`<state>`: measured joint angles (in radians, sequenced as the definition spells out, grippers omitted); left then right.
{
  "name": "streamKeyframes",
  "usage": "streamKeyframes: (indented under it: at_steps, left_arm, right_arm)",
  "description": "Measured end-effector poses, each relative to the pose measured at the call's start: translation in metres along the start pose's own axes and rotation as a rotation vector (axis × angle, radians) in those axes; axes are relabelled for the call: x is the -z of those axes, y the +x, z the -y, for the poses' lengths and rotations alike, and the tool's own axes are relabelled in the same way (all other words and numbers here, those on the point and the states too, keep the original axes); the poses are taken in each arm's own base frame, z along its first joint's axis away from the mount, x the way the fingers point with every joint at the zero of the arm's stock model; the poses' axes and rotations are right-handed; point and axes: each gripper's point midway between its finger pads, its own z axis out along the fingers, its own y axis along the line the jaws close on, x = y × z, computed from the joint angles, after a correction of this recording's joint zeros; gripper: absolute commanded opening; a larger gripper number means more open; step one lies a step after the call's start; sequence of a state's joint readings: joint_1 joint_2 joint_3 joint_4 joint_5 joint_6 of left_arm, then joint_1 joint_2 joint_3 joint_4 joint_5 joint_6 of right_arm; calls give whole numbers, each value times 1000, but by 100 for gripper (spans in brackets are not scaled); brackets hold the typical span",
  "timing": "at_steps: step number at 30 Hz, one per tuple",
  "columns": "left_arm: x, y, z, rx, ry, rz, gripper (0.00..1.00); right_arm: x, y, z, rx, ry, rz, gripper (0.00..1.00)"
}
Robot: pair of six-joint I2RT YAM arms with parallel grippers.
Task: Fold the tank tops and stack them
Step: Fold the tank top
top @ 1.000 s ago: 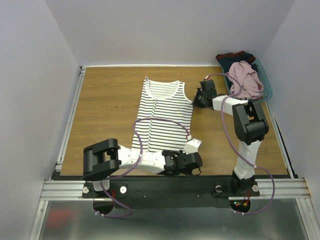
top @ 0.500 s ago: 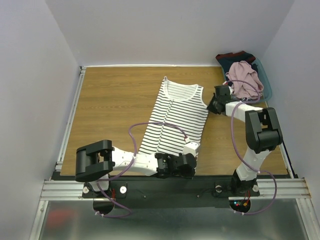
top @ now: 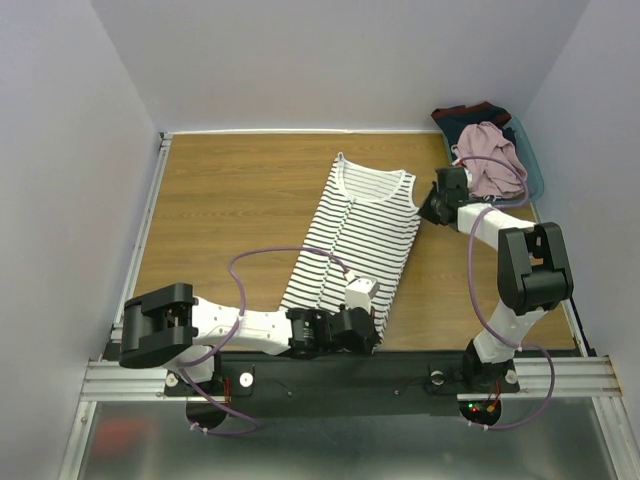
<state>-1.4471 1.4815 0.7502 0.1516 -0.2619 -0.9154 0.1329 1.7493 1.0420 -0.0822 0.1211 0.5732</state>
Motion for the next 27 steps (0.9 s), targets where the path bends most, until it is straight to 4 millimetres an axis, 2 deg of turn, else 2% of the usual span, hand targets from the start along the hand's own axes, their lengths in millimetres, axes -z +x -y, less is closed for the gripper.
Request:
streamKeyframes:
  at_steps: [5, 7, 11, 15, 21, 27]
  left_arm:
    - [10, -11, -8, 46, -32, 53, 0]
    - [12, -13, -12, 58, -47, 64, 0]
    - [16, -12, -27, 83, -89, 77, 0]
    - [19, -8, -45, 109, -140, 79, 0]
    - [30, -7, -67, 162, -188, 102, 0]
    - [37, -10, -82, 200, -232, 121, 0]
  right_arm:
    - [1, -9, -17, 8, -22, 9, 0]
    - [-2, -14, -34, 21, -47, 18, 0]
    - [-5, -13, -65, 53, -85, 14, 0]
    - [-14, -1, -92, 90, -104, -7, 0]
    - [-25, 12, -113, 124, -108, -31, 0]
    - [-30, 17, -129, 141, -112, -36, 0]
